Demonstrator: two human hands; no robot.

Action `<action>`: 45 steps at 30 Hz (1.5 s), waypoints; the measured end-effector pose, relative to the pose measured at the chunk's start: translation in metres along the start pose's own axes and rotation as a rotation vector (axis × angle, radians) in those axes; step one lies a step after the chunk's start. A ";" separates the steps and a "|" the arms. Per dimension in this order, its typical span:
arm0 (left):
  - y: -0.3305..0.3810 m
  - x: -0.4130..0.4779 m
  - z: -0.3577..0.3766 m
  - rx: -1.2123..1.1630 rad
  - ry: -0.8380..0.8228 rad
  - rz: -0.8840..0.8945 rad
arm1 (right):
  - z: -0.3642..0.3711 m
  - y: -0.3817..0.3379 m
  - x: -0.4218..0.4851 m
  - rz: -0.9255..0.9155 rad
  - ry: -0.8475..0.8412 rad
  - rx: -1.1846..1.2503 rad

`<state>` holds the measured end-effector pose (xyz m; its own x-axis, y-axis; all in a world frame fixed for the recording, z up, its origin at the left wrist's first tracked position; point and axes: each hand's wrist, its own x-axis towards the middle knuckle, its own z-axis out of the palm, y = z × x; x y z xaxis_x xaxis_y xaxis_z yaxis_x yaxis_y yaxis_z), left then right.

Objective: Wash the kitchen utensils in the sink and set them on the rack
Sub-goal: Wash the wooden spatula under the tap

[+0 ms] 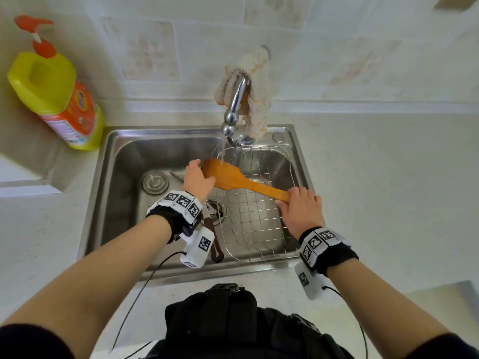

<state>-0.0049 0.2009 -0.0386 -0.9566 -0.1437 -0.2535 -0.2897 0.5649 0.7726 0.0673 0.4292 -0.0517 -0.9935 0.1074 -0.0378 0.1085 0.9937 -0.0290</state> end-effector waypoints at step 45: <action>0.077 0.242 -0.113 0.649 0.062 0.048 | -0.073 -0.157 0.355 -0.732 -0.181 0.167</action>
<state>-0.2627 0.1180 0.0255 -0.9738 -0.1414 -0.1783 -0.1865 0.9448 0.2694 -0.3054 0.3139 0.0121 -0.7947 -0.5963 -0.1136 -0.5556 0.7899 -0.2597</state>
